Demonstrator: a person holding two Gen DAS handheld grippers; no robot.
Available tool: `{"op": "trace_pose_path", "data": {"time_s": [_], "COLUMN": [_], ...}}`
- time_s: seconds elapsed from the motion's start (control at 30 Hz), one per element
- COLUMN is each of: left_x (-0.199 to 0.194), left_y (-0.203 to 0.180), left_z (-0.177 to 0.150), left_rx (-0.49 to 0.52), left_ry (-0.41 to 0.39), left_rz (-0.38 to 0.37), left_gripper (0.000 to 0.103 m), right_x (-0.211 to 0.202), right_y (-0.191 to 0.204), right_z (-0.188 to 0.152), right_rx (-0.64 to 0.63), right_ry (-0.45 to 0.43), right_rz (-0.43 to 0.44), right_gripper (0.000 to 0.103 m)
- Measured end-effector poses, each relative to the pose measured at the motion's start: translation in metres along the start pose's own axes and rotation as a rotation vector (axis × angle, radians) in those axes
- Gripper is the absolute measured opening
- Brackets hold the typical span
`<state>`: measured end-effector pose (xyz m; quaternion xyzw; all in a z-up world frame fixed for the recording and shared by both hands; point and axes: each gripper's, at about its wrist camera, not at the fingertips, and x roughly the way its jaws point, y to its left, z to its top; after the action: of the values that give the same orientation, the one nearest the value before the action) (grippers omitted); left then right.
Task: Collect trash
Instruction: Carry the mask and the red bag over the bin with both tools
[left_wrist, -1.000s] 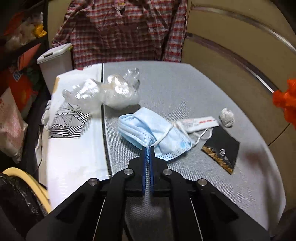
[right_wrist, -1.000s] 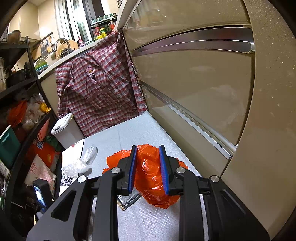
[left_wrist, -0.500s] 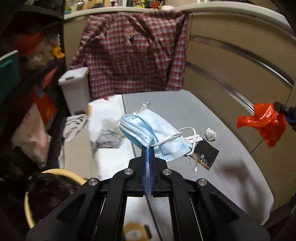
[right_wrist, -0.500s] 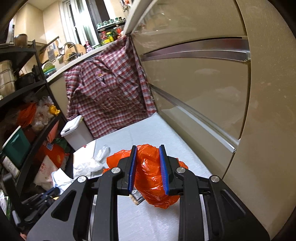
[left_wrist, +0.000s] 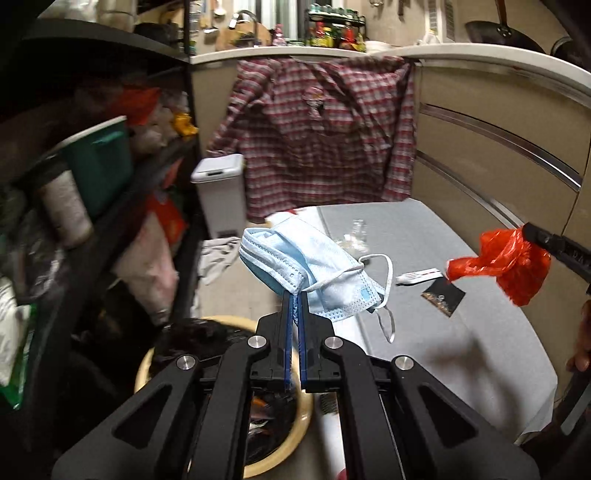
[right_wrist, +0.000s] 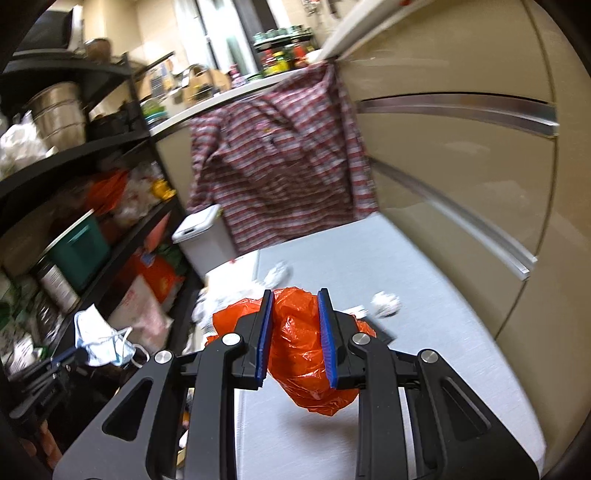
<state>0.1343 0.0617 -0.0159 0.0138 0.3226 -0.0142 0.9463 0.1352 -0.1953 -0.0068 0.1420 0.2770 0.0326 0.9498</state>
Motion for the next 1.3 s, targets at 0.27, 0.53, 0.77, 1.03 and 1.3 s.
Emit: {"op": "trace_pose_path", "data": {"time_s": [0.27, 0.53, 0.77, 1.03, 1.3], "left_x": [-0.028, -0.035, -0.033, -0.017, 0.001], "left_y": [0.043, 0.084, 0.114, 0.137, 0.150], "left_z": [-0.019, -0.040, -0.054, -0.061, -0.063], "left_rx": [-0.037, -0.085, -0.109, -0.126, -0.140], "left_ry": [-0.011, -0.005, 0.004, 0.030, 0.065], "left_rz": [0.074, 0.132, 0.159, 0.185, 0.199], "left_gripper": [0.002, 0.002, 0.002, 0.002, 0.002], "right_x": [0.004, 0.015, 0.028, 0.045, 0.054], "right_y": [0.071, 0.133, 0.164, 0.192, 0.221], "right_z": [-0.031, -0.063, -0.084, -0.106, -0.118], "right_rx": [-0.103, -0.197, -0.247, -0.295, -0.355], "right_ry": [0.045, 0.106, 0.142, 0.191, 0.197], "right_rz": [0.104, 0.171, 0.198, 0.217, 0.249], "right_gripper": [0.024, 0.024, 0.024, 0.024, 0.024]}}
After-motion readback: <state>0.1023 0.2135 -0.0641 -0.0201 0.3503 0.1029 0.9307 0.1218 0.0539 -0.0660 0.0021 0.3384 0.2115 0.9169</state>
